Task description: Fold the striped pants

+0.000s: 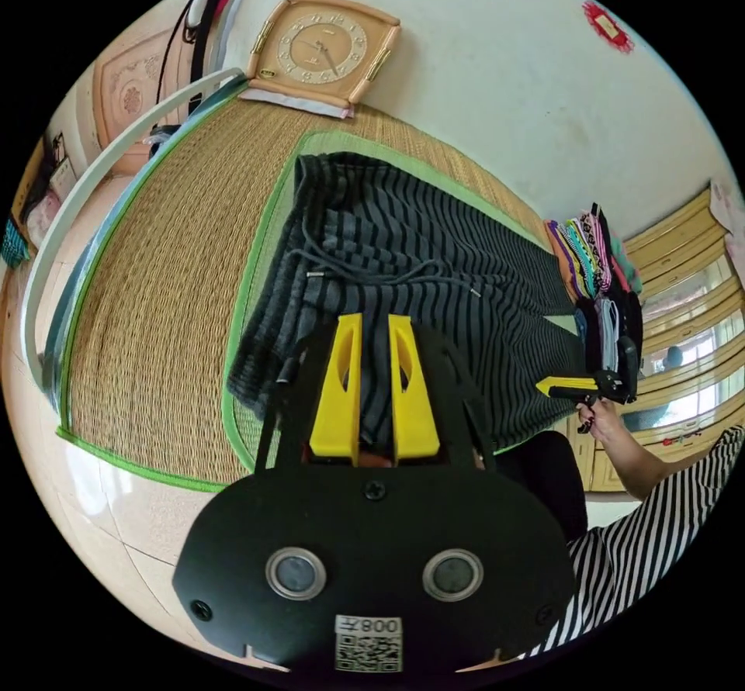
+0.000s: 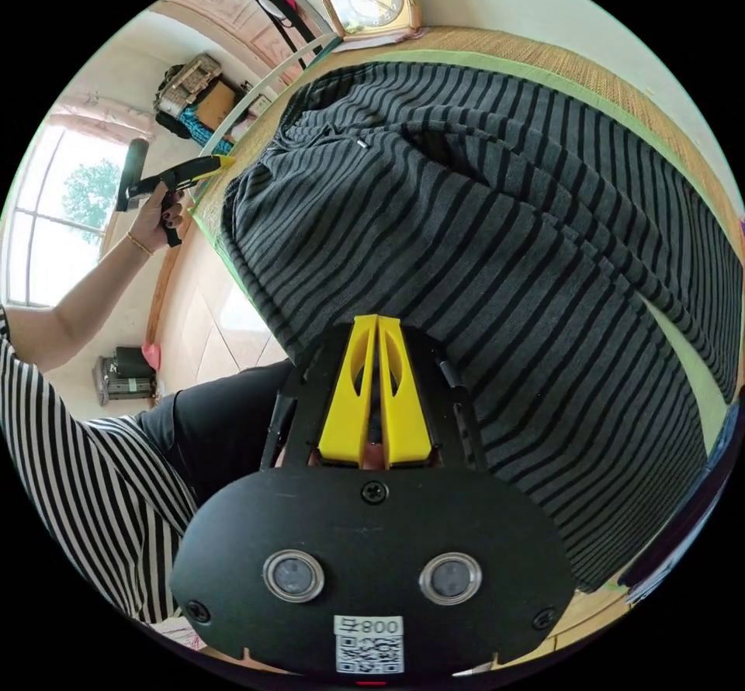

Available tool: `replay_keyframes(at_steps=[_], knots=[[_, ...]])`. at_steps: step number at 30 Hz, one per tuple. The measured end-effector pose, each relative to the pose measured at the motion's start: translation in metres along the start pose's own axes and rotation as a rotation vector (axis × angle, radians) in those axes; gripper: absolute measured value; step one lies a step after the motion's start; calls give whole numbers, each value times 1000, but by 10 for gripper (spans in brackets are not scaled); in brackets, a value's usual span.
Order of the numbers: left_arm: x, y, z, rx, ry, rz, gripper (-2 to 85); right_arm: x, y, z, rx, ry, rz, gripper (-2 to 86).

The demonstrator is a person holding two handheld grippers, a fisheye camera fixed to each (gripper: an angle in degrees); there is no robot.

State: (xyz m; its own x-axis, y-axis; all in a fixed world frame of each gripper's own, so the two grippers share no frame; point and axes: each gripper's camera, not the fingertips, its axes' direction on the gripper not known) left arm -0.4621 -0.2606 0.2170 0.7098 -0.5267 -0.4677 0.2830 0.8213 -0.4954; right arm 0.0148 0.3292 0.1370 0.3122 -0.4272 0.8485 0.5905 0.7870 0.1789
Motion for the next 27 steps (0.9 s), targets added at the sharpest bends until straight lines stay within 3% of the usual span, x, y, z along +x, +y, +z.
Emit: replay_keyframes(at_steps=[7, 13, 19, 27], knots=[[24, -140, 4, -80, -189, 190, 94, 21, -92, -31, 156, 82, -2, 38], [37, -218, 20, -189, -235, 244, 114, 24, -181, -36, 176, 177, -83, 79], [48, -242, 47, -351, -382, 318, 114, 21, -266, -30, 155, 316, -162, 98], [54, -259, 39, -399, -287, 311, 110, 20, -342, -1, 0, 386, -224, 103]])
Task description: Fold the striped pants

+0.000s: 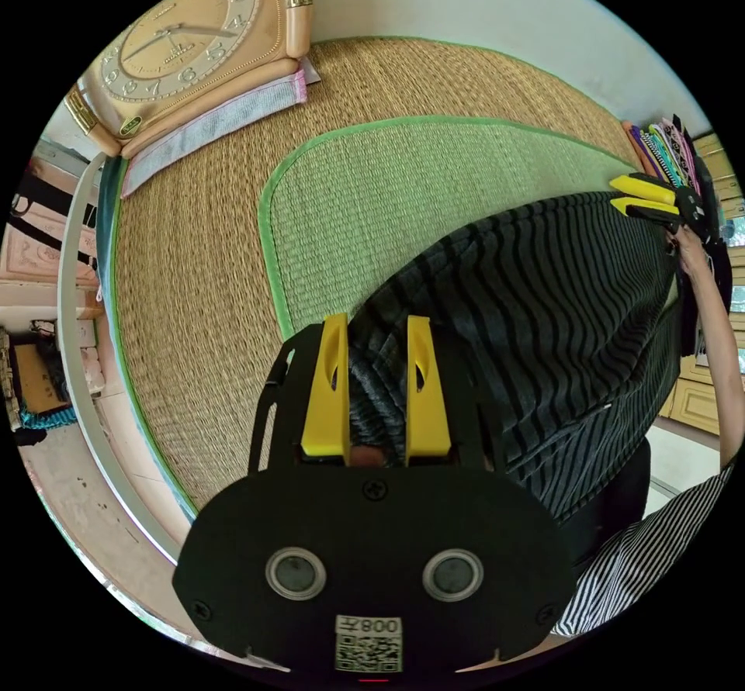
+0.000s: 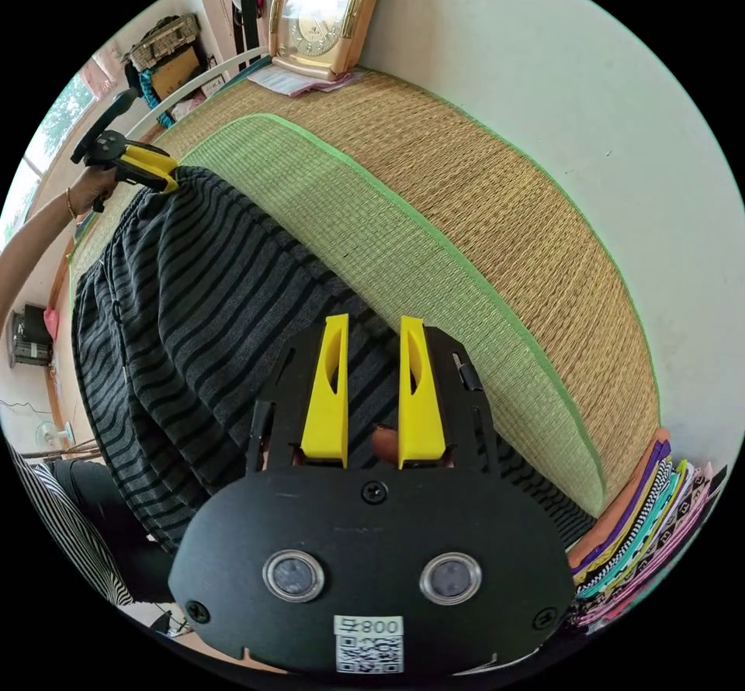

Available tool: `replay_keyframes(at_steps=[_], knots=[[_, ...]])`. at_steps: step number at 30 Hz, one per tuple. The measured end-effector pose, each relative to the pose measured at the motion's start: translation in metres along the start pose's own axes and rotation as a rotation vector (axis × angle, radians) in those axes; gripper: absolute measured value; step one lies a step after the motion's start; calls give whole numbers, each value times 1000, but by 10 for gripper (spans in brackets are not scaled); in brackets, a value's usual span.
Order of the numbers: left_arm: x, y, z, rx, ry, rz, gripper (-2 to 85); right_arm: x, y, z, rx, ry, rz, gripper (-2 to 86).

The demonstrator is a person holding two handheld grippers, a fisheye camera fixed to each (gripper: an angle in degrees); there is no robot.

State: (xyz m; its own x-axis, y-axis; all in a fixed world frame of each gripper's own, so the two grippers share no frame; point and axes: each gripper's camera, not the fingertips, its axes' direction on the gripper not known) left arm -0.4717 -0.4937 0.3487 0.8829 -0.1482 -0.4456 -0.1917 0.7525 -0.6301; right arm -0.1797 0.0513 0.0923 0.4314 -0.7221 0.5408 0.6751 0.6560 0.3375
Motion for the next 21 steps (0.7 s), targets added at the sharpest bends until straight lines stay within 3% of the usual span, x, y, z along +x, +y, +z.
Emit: replay_keyframes(at_steps=[13, 21], knots=[[40, 15, -42, 57, -33, -65, 27, -39, -26, 12, -83, -48, 39, 24], [71, 56, -93, 149, -16, -55, 18, -79, -20, -24, -40, 40, 40, 7]])
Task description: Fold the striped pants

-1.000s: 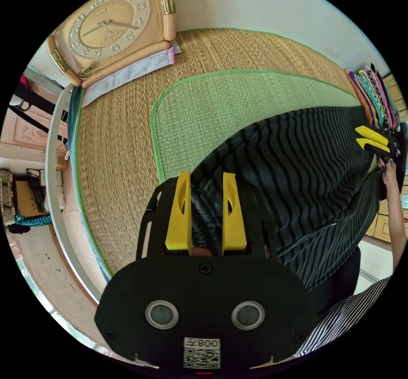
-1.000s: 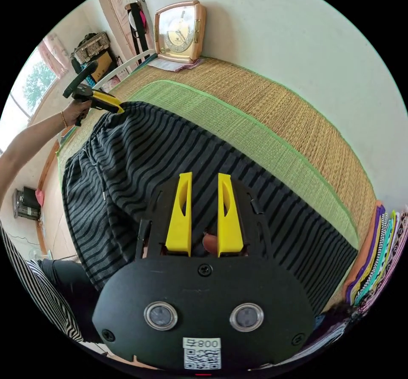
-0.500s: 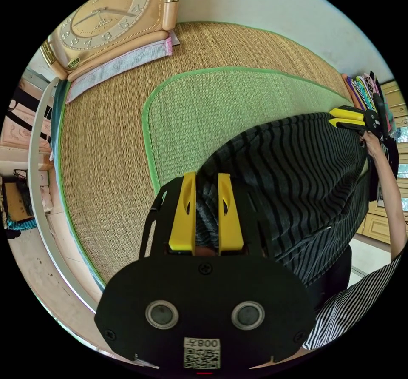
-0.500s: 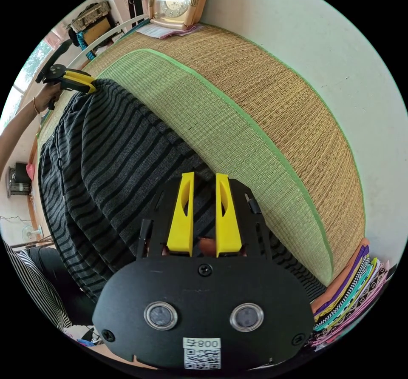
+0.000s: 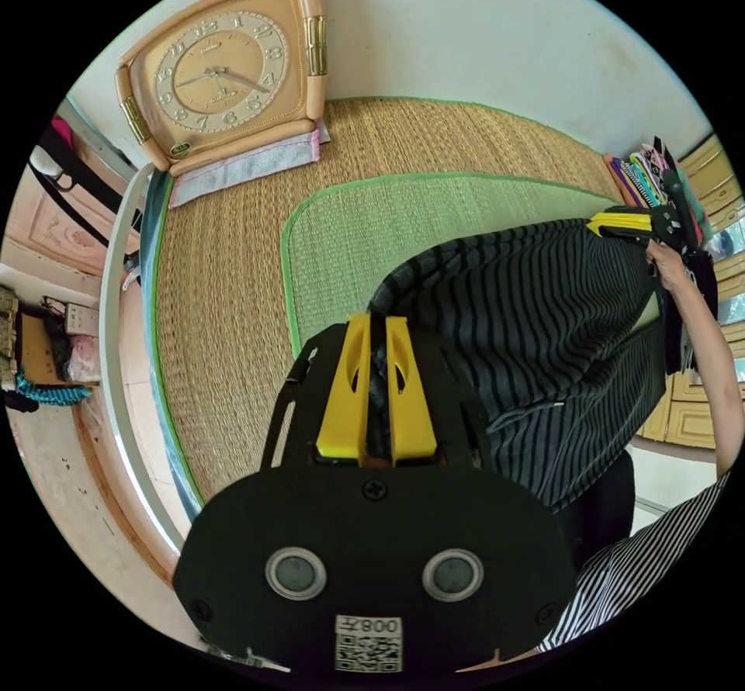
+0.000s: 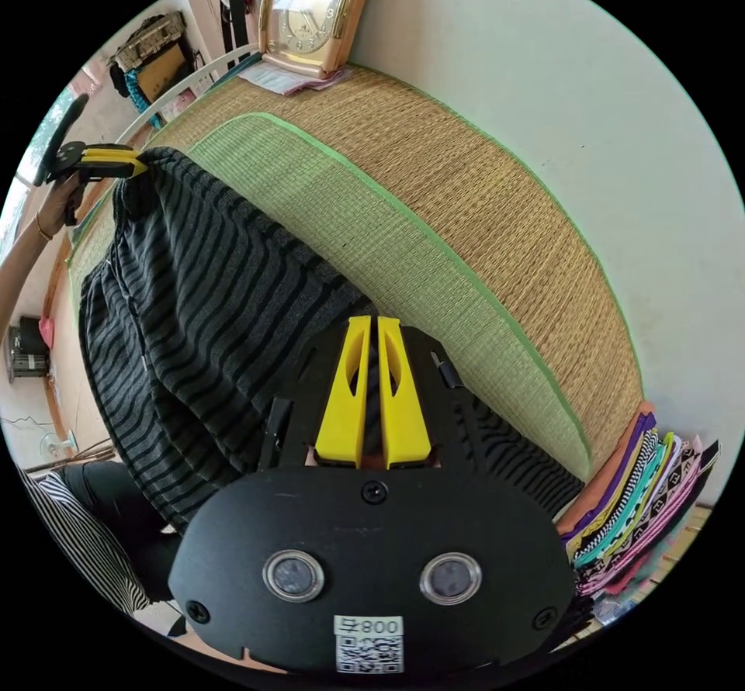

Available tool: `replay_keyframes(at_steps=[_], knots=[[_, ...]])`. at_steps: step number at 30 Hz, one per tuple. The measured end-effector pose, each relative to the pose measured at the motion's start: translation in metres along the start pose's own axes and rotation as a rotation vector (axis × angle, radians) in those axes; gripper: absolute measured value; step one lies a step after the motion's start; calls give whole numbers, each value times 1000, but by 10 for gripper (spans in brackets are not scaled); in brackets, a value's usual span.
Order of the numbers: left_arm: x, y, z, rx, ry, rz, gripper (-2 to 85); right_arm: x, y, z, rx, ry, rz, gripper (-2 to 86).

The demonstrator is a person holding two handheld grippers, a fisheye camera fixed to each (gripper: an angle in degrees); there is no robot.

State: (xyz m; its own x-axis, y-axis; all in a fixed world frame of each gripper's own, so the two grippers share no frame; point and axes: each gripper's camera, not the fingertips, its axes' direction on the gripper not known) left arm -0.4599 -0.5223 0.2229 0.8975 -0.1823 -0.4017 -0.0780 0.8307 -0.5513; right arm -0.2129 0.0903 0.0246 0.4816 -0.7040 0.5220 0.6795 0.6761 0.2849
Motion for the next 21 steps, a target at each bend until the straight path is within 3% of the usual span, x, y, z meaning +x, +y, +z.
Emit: replay_keyframes(at_steps=[13, 21], knots=[[66, 113, -86, 115, 17, 93, 17, -108, 103, -102, 160, 120, 12, 3], [98, 203, -80, 74, 28, 146, 16, -204, 184, -101, 160, 135, -66, 3]])
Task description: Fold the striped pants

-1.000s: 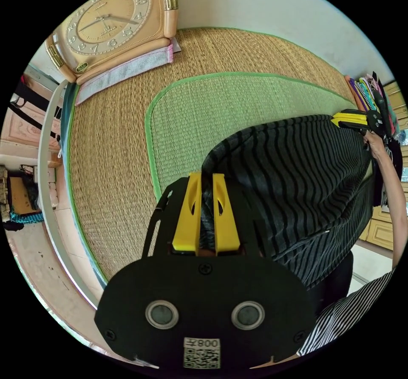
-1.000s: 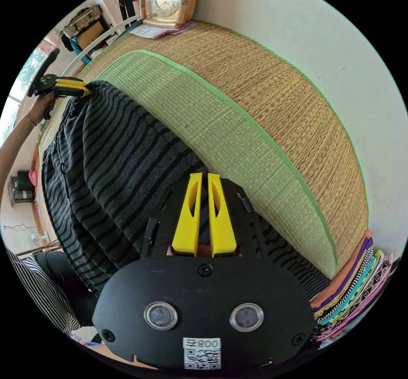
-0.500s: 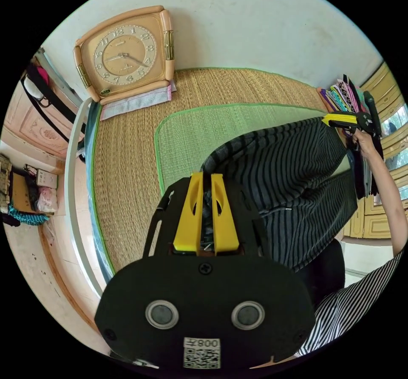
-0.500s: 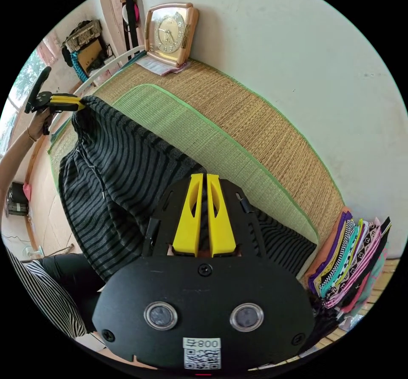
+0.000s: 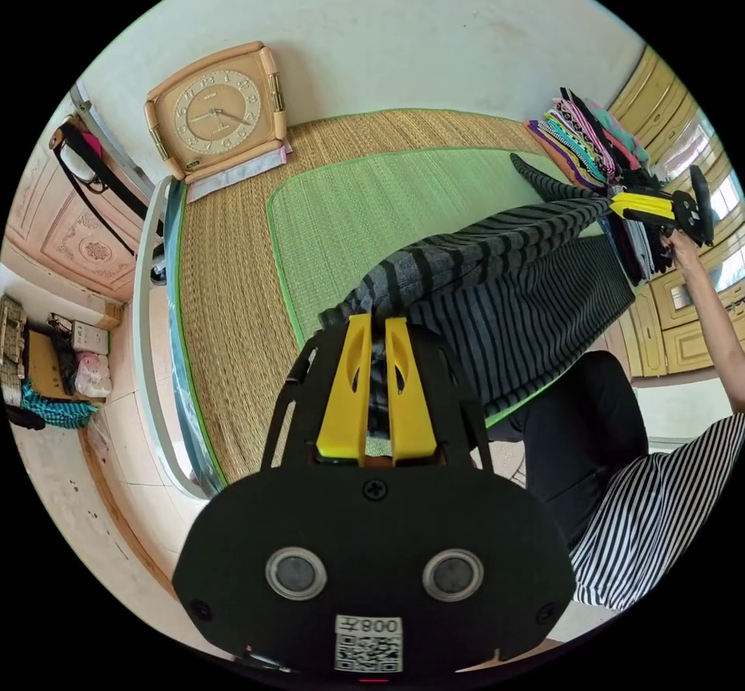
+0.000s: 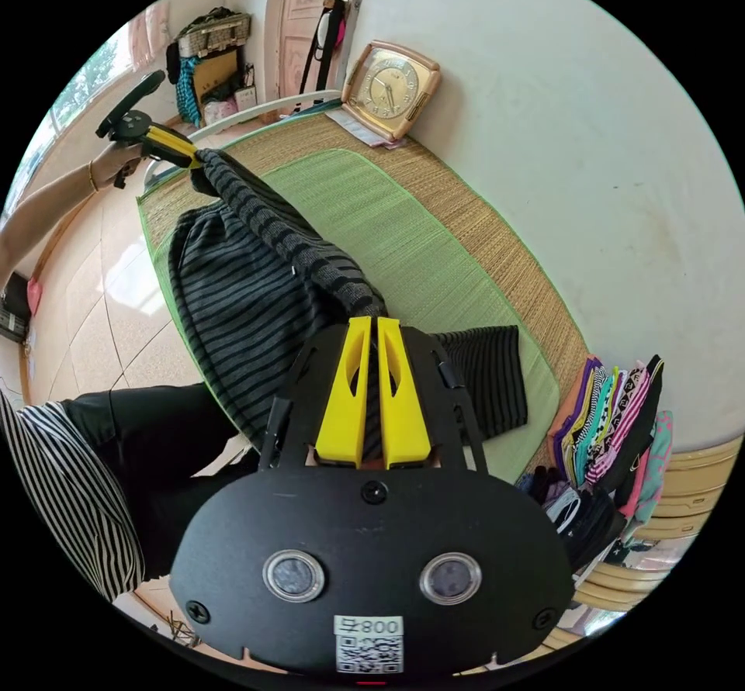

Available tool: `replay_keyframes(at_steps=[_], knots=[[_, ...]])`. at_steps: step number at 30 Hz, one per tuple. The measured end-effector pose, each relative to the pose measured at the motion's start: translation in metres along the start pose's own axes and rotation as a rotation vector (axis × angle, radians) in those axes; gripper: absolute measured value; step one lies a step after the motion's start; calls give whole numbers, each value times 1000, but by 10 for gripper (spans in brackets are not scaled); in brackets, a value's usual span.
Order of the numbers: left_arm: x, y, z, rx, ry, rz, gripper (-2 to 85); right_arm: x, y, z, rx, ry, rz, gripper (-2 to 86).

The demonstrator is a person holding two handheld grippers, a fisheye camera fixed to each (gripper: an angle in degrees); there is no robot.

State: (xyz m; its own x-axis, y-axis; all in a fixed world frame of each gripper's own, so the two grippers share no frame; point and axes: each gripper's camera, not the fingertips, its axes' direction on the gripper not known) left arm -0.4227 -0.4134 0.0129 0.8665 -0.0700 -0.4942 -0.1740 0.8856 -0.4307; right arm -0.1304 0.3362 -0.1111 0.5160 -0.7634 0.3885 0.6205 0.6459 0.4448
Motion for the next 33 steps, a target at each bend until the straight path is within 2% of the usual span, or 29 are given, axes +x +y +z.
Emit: replay_keyframes(at_steps=[7, 15, 19, 25, 33], knots=[[38, 53, 24, -102, -97, 120, 12, -76, 55, 37, -77, -75, -20, 4], [71, 56, 22, -93, -228, 273, 9, -99, 79, 81, -138, -147, 27, 8], [84, 75, 45, -143, -263, 364, 8, -107, 93, 109, -183, -180, 13, 9], [88, 119, 113, -260, -206, 333, 7, -119, 111, 163, -276, -271, 32, 9], [77, 140, 125, -193, -209, 293, 7, -107, 128, 166, -198, -306, 50, 9]])
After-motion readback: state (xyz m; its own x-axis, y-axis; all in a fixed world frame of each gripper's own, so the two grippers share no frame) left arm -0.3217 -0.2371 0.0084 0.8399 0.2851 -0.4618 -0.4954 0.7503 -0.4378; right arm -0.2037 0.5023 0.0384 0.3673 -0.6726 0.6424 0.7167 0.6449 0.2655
